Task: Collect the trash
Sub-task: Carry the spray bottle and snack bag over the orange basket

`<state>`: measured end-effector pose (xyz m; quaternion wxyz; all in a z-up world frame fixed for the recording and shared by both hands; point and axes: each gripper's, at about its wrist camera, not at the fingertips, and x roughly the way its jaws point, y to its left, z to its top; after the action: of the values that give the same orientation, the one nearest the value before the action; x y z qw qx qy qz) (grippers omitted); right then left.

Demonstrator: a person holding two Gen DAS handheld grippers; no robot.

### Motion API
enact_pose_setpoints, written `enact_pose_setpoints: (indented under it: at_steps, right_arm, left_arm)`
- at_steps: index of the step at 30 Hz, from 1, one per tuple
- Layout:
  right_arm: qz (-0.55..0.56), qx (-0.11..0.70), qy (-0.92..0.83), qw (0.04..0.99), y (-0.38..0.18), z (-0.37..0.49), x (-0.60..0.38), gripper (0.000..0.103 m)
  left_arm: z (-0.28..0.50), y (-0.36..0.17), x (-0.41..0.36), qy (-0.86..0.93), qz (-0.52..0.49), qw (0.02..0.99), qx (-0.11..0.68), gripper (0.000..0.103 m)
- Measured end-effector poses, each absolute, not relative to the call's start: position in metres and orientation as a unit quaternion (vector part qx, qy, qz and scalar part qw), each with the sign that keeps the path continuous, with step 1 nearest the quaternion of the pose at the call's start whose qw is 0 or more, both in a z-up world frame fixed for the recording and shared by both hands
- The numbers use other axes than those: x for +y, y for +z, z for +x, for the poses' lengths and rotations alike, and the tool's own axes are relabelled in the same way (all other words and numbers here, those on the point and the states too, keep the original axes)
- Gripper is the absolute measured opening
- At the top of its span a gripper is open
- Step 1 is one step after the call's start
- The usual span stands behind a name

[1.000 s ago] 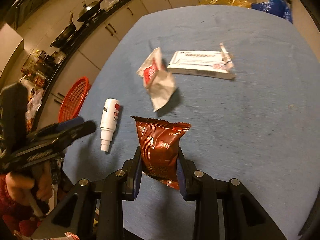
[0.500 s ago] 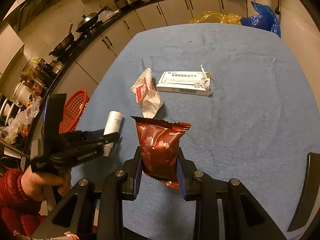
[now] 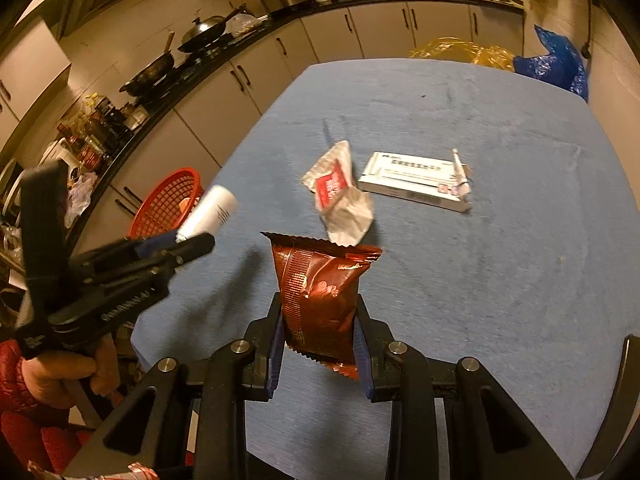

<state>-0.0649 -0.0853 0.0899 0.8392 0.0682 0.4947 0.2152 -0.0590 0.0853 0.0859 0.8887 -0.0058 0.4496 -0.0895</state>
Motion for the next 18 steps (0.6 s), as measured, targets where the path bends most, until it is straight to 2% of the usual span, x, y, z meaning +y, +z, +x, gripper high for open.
enact_pose_setpoints:
  at_steps: [18]
  right_arm:
    - [0.061,0.491,0.225,0.839,0.095,-0.065,-0.07,0.032]
  left_arm:
    - [-0.073,0.109,0.102,-0.07,-0.003,0.904,0.422,0.029]
